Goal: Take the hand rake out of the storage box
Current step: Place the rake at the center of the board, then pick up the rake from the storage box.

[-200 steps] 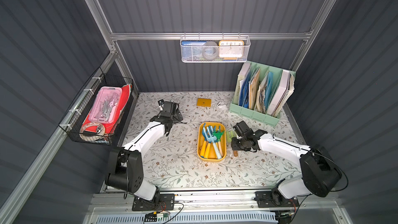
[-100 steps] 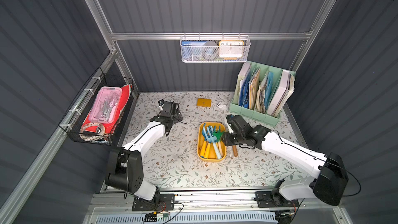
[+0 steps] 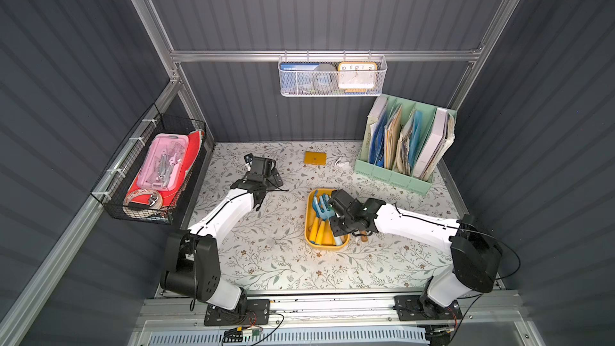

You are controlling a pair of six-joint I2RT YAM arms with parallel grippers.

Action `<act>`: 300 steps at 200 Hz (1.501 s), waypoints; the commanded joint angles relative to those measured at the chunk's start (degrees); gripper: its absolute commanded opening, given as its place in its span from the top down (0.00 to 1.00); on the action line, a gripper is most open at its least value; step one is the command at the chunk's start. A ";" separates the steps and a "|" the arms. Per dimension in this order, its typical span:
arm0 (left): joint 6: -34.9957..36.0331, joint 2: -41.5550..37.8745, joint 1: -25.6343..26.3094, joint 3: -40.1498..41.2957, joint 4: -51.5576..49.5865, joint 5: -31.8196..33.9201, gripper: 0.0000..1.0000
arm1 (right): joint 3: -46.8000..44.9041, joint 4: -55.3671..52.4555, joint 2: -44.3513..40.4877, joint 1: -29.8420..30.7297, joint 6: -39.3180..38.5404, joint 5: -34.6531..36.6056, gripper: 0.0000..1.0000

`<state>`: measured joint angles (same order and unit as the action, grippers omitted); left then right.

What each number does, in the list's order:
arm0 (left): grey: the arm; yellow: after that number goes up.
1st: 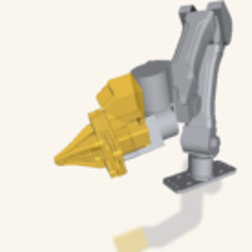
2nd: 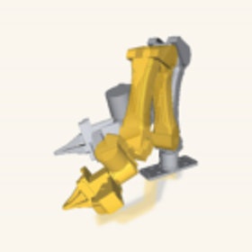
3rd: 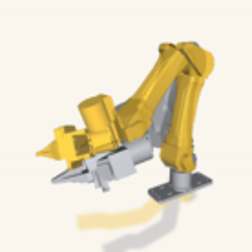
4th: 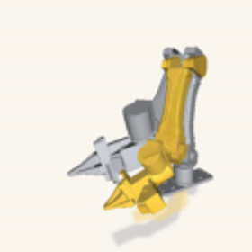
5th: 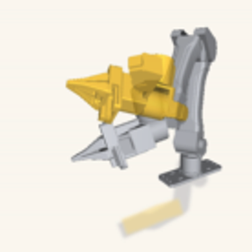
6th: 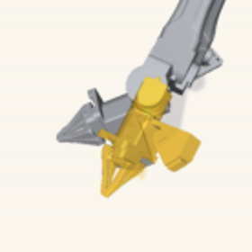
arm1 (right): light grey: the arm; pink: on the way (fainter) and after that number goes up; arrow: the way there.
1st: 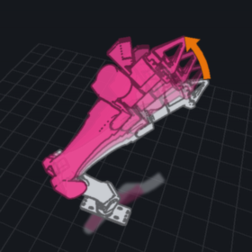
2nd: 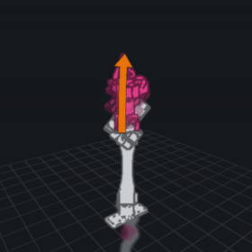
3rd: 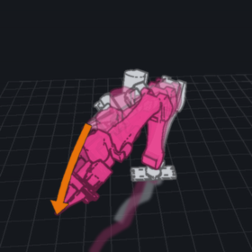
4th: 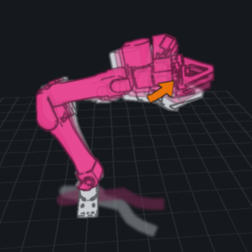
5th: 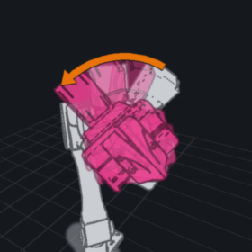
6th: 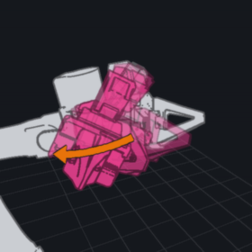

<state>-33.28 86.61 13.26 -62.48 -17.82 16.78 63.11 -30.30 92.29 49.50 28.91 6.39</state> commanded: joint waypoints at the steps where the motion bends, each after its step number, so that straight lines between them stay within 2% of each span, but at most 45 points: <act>1: -0.52 -1.70 0.37 1.12 -1.25 0.45 0.00 | 1.18 0.85 0.63 -0.25 2.41 4.85 0.57; 83: -0.23 -1.97 0.36 0.09 -1.69 0.28 0.00 | 5.04 -1.06 7.54 -2.97 4.16 7.74 0.70; 248: 0.03 -2.34 0.36 -0.10 -1.56 0.89 0.00 | 7.90 2.16 17.00 -3.87 5.44 5.69 0.69; 300: -0.04 -2.71 0.37 0.40 -1.60 1.07 0.00 | 7.02 2.72 15.49 -3.87 5.90 5.69 0.79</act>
<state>-33.26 85.65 13.26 -62.46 -18.04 16.86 70.61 -25.85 107.94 45.65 34.02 12.78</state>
